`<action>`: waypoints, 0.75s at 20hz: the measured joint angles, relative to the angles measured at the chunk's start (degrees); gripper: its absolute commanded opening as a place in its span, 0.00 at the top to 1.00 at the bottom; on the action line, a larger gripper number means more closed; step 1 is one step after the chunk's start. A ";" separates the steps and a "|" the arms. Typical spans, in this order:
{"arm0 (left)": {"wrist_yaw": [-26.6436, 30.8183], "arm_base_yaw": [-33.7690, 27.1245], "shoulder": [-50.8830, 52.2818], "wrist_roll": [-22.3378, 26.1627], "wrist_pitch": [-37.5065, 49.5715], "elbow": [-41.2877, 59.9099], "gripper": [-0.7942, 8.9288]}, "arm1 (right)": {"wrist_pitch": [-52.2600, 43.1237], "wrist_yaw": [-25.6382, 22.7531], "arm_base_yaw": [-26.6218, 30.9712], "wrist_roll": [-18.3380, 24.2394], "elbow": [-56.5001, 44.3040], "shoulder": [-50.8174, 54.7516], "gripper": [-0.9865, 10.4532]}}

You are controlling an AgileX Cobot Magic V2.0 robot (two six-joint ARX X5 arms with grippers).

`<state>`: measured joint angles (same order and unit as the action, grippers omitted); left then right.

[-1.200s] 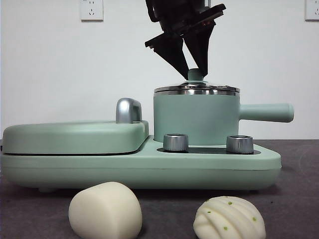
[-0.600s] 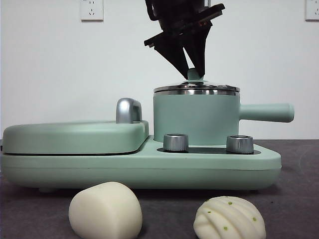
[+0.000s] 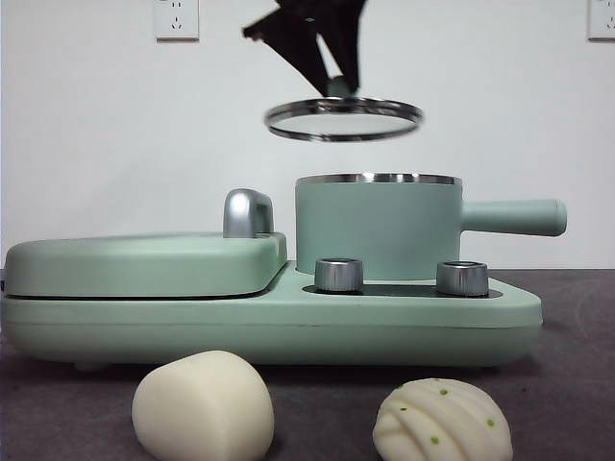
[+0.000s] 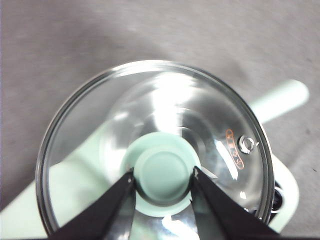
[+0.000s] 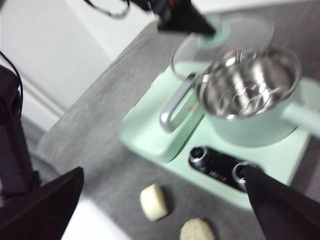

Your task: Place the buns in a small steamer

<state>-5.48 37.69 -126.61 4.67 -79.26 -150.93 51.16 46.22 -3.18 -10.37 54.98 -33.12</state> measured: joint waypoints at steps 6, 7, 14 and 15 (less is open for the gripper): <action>0.00 -8.52 7.41 -0.70 -0.28 -0.15 0.81 | -3.41 -2.43 -13.14 -4.85 0.00 -9.84 0.47; 0.00 -10.25 8.11 -0.90 -0.33 -0.20 0.81 | -4.35 -3.93 -16.66 -5.90 0.00 -12.13 0.47; 0.02 -19.12 9.62 -1.97 -0.81 -0.20 0.81 | -11.91 -17.57 -42.10 -12.09 0.90 -28.22 0.47; 0.02 -20.28 9.79 -2.36 -1.20 -0.20 0.81 | -11.98 -20.15 -45.35 -12.41 1.53 -31.26 0.47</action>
<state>-5.45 17.41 -116.81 2.31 -80.47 -151.13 39.18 26.06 -48.53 -22.79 56.51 -64.38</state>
